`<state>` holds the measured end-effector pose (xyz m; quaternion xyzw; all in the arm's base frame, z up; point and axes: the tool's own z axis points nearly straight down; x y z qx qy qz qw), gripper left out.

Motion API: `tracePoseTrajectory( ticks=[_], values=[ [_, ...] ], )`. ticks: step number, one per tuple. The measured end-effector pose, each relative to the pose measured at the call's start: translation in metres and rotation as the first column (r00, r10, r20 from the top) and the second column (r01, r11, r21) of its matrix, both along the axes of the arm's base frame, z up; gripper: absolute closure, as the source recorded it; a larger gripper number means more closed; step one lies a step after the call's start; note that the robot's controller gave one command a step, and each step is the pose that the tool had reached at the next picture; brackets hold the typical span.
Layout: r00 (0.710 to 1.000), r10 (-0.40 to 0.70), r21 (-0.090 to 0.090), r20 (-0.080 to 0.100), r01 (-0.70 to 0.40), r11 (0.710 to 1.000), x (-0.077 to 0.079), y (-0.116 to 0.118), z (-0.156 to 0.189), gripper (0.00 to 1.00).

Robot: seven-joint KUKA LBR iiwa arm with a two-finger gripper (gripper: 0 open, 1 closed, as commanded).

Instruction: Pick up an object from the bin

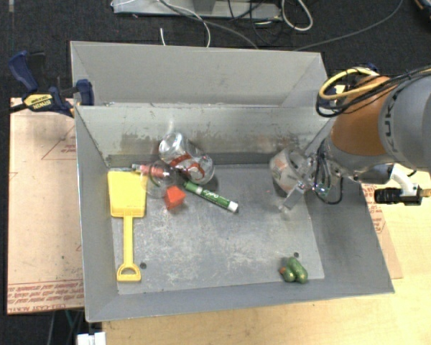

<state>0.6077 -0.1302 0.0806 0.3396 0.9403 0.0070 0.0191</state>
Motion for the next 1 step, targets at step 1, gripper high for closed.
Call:
tracePoseTrajectory(
  ticks=[1],
  values=[
    [0.943, -0.333, 0.019, 0.004, 0.333, 0.943, 0.0018, 0.0213, -0.0045, 0.00]
  ],
)
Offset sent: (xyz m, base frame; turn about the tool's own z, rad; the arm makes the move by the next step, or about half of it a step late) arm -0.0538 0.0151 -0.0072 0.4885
